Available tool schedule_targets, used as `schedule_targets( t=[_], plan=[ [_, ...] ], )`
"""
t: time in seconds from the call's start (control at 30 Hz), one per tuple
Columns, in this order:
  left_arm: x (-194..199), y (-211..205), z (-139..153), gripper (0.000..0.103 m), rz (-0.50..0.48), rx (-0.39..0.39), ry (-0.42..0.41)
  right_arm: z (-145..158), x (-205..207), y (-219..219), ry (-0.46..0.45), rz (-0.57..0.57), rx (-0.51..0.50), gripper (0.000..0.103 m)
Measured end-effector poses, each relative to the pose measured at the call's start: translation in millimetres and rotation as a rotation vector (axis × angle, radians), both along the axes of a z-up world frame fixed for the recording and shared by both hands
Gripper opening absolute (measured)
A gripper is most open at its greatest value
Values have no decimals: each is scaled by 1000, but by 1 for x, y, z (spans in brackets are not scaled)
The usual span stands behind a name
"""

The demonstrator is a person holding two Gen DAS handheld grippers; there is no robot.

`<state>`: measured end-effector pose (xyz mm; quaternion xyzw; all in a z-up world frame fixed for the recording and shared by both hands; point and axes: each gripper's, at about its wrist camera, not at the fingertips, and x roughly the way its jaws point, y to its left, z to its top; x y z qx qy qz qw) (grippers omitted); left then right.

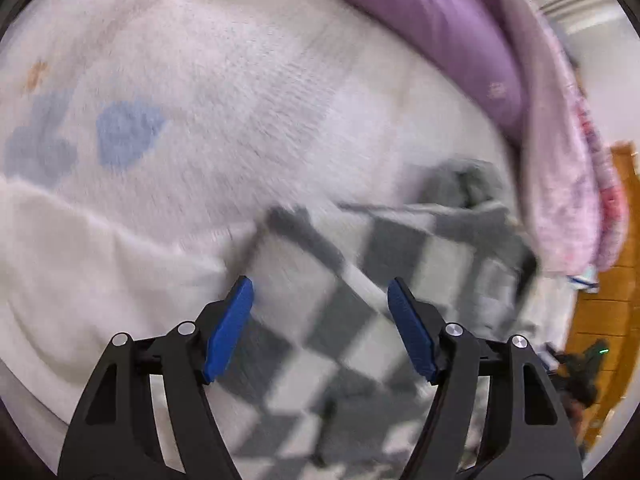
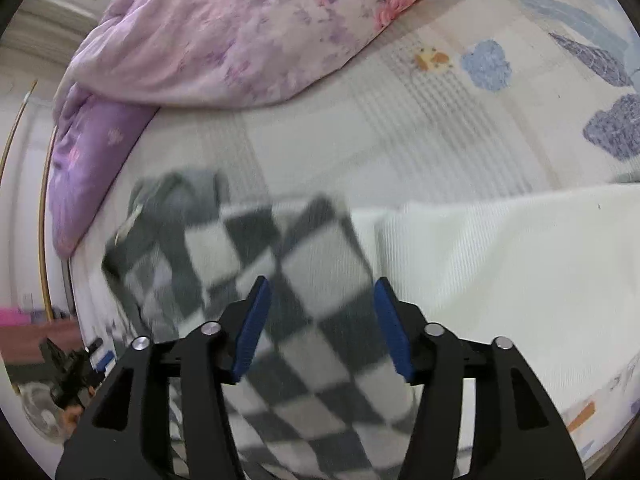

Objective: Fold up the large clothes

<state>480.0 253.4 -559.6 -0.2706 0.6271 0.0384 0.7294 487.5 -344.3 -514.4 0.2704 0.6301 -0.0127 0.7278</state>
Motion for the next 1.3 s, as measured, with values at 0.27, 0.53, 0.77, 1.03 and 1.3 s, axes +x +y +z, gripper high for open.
schedule_targets(
  t=[0.27,0.53,0.77,1.03,1.3],
  plan=[
    [33,-3,-36,67,-74,41,118,-41,38,2,134,-19,-5,57],
    [43,-18,-28,21,-183,179,117,-50,42,20,115,78,-99,27],
    [30,-34,24,18,-182,228,-19,-6,16,26,-50,95,-119,19],
    [-46,-45,110,17,-175,217,-205,77,-52,21,-271,117,-19,17],
    [-167,-52,178,17,-83,208,-324,127,-136,-5,-341,133,92,17]
  ],
)
